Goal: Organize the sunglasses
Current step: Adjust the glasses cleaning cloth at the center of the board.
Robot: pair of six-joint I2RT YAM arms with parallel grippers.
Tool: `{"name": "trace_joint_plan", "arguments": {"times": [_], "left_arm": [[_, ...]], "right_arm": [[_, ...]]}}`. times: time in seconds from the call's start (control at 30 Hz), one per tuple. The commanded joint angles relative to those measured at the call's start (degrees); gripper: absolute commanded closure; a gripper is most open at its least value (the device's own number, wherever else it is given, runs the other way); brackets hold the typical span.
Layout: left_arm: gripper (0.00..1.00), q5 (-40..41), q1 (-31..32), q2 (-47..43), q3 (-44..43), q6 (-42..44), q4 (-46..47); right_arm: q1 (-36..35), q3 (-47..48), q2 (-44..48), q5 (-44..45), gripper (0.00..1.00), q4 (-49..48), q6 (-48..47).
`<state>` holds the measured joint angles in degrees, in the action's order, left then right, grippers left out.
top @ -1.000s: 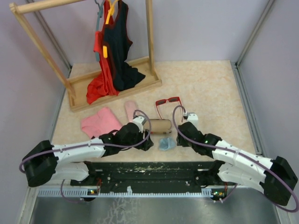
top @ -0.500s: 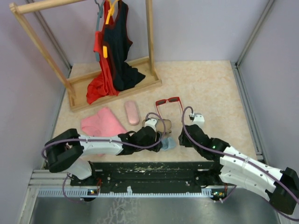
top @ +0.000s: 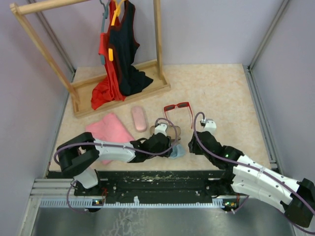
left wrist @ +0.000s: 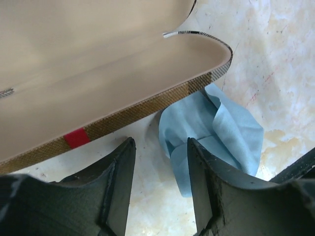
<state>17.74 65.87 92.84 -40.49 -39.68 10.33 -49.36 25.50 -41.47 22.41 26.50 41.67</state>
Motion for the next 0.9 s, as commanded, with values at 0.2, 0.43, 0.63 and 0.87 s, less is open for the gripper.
{"name": "trace_joint_plan", "arguments": {"times": [0.2,0.43,0.63,0.87], "left_arm": [[0.64,-0.3,0.2,2.6,-0.2,-1.4,3.0],[0.97,0.9,-0.2,2.9,0.3,0.0,2.8],[1.0,0.1,-1.0,-3.3,5.8,5.1,5.7],[1.0,0.6,-1.9,-14.3,13.0,8.3,3.8]], "right_arm": [[-0.3,-0.3,0.7,0.5,0.63,-1.0,-0.4],[-0.2,-0.6,1.6,-1.1,0.63,-1.2,-1.3],[-0.3,-1.9,0.8,-5.0,0.63,-5.4,-1.3],[-0.2,-2.7,-2.6,-8.3,0.63,-10.5,-1.6]]}}
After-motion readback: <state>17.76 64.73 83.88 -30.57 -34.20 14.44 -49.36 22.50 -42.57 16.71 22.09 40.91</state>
